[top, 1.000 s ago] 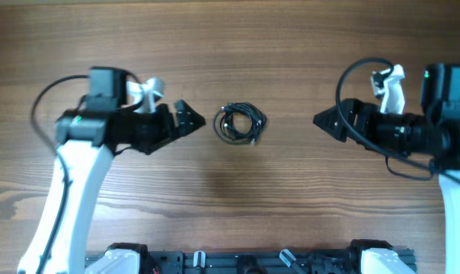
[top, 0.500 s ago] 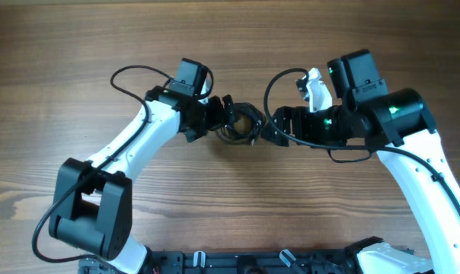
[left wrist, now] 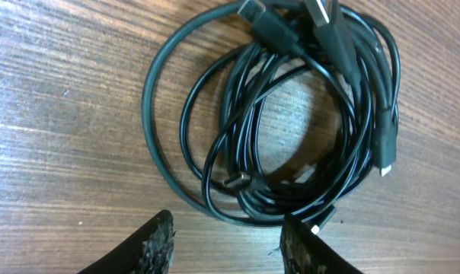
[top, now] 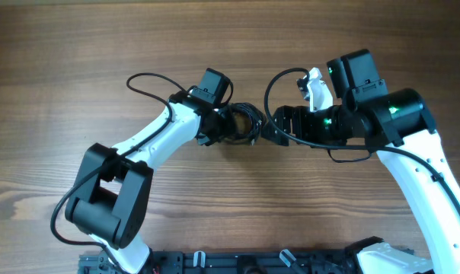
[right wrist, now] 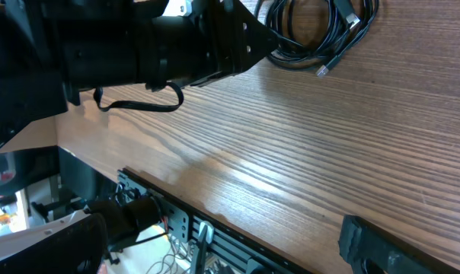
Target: Untangle cables
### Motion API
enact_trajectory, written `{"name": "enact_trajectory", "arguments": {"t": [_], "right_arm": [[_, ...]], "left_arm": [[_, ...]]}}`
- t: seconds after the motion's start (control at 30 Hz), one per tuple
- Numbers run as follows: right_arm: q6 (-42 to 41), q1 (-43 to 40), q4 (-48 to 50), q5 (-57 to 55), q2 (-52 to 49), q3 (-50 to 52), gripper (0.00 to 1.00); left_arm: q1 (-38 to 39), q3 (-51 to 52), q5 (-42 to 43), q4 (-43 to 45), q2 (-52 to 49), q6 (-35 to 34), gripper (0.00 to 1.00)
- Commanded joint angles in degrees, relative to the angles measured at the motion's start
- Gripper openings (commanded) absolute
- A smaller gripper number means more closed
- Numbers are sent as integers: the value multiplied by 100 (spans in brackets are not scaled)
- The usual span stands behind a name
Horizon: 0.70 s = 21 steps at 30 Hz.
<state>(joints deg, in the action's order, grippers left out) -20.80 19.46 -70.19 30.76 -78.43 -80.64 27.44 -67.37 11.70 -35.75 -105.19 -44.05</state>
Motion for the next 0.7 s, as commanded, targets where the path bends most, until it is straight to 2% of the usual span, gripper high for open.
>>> {"name": "enact_trajectory", "arguments": {"t": [0.0, 0.17, 0.27, 0.43, 0.5, 0.53, 0.57, 0.67], "right_arm": [[-37, 20, 28, -105, -11, 52, 100], [-39, 20, 33, -122, -11, 52, 100], [-37, 20, 22, -122, -11, 52, 100], [-35, 20, 24, -122, -11, 52, 100], [-35, 20, 20, -122, -11, 52, 100], [-35, 20, 26, -122, -11, 52, 100], [-35, 20, 28, -122, -11, 52, 100], [-35, 20, 24, -122, -11, 52, 100]], "left_arm": [[44, -9, -109, 50, -170, -20, 44], [326, -9, -114, 343, -444, -37, 45], [330, -9, -363, 450, -446, -39, 35], [330, -7, -815, 452, -450, -39, 32], [330, -7, -841, 498, -457, -39, 33], [332, -7, -837, 570, -472, -39, 42], [332, -7, -839, 605, -481, -39, 45], [332, -7, -839, 688, -586, -39, 39]]}}
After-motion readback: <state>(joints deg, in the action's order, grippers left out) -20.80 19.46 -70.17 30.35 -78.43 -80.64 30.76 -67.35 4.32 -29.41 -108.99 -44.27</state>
